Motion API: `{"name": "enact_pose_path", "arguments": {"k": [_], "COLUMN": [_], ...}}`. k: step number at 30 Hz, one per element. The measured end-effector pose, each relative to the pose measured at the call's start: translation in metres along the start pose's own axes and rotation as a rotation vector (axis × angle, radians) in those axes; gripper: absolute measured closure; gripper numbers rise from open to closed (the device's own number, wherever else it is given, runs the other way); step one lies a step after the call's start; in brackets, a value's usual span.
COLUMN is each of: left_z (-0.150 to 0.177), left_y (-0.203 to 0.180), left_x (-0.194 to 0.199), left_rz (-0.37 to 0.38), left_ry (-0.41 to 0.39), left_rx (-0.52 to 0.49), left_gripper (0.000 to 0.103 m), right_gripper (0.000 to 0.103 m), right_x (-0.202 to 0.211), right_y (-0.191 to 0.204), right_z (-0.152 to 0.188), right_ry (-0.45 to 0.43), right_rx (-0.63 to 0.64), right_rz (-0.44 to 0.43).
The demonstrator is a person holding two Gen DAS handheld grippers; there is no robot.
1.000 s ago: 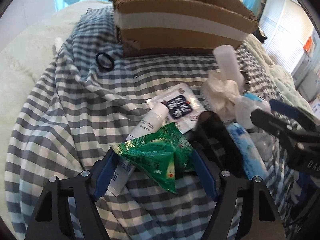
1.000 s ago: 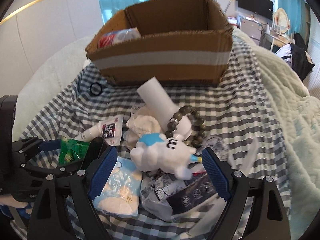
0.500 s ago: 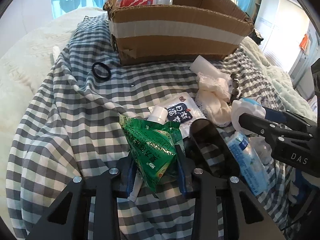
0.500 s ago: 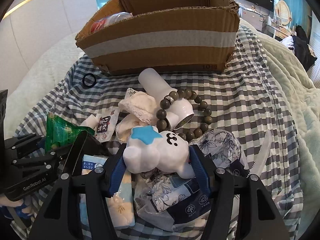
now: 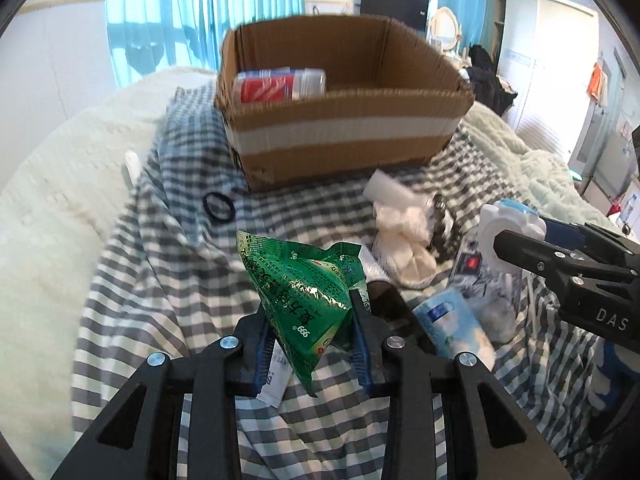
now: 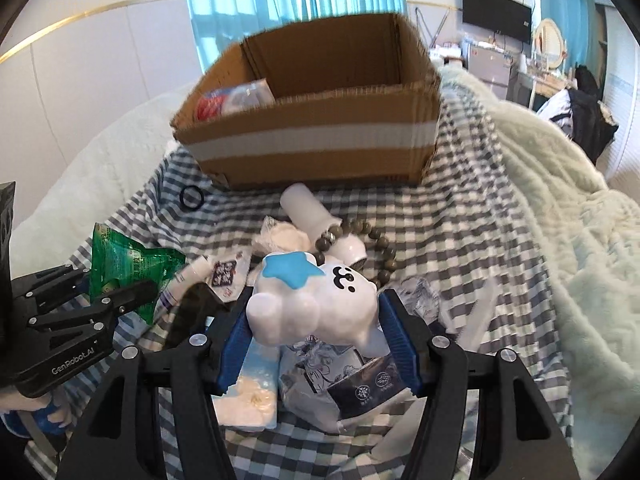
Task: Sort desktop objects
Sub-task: 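Lift the snack packet and plush toy and carry both over the cardboard box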
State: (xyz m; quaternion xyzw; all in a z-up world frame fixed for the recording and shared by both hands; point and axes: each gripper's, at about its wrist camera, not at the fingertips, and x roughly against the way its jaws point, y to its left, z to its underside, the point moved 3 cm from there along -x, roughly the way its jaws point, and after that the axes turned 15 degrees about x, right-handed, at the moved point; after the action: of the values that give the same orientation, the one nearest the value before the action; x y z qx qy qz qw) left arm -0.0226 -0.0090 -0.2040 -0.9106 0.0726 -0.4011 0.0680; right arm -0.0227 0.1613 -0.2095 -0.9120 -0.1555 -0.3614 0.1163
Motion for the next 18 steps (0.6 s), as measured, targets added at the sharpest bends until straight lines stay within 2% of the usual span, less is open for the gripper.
{"name": "enact_pose_path", "arguments": {"k": [18], "left_z": [-0.044], "left_y": [-0.012], "left_x": [0.067], "left_rz": [0.030], "left_ry": [-0.221], "left_rx": [0.020], "left_gripper": [0.069], "right_gripper": [0.042], "right_x": [0.082], "right_y": [0.015], "right_z": [-0.033], "right_ry": [-0.245], "right_rx": [0.071], "right_rz": [0.105]}}
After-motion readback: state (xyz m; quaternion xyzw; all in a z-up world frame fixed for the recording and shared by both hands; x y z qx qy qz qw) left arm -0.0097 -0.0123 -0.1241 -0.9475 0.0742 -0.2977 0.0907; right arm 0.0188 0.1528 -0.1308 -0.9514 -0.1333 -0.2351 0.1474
